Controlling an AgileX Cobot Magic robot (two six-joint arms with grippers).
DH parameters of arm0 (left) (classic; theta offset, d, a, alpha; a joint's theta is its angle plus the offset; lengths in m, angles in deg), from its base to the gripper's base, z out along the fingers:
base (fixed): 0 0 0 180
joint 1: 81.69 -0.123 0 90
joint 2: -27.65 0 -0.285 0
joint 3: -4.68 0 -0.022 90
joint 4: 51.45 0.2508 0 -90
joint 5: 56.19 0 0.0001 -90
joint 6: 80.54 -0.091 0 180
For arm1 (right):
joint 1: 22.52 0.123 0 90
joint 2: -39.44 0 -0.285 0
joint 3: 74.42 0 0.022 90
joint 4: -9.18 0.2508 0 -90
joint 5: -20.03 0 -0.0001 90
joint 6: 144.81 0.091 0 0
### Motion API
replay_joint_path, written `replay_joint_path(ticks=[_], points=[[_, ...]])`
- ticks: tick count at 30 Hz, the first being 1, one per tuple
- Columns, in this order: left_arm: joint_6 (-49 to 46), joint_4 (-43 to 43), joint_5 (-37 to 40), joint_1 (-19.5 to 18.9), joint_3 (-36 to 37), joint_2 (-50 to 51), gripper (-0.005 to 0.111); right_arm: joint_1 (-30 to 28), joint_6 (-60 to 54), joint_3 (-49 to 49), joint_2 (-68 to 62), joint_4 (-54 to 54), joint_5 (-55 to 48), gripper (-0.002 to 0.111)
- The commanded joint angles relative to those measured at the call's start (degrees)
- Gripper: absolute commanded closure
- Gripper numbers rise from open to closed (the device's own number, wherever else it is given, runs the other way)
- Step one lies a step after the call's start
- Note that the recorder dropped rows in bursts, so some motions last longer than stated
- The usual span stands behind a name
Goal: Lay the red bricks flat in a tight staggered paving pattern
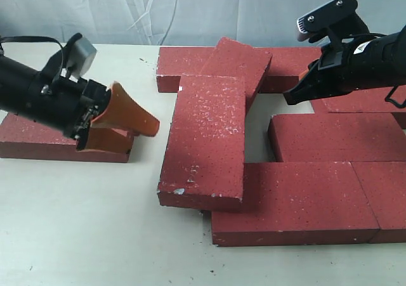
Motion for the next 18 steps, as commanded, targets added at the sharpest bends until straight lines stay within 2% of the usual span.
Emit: replay_joint_path(ticks=[1, 6, 11, 14, 18], points=[[0.05, -2.92, -1.85, 2.59, 1.59, 0.17, 0.005, -0.04, 0.07, 0.23, 0.03, 0.23, 0.26, 0.109], [2.83, -4.53, -1.62, 5.74, 2.58, 3.68, 0.005, -0.04, 0.07, 0.23, 0.03, 1.07, 0.29, 0.109], [1.38, -6.72, -4.48, 10.29, 2.79, 6.62, 0.005, -0.04, 0.07, 0.23, 0.03, 1.07, 0.41, 0.109], [-1.17, -11.81, -3.69, 11.77, 2.79, 8.58, 0.005, -0.04, 0.07, 0.23, 0.03, 1.07, 0.41, 0.109], [-1.27, -13.07, -3.85, 13.04, 2.79, 11.37, 0.005, -0.04, 0.07, 0.23, 0.03, 1.07, 0.41, 0.109]])
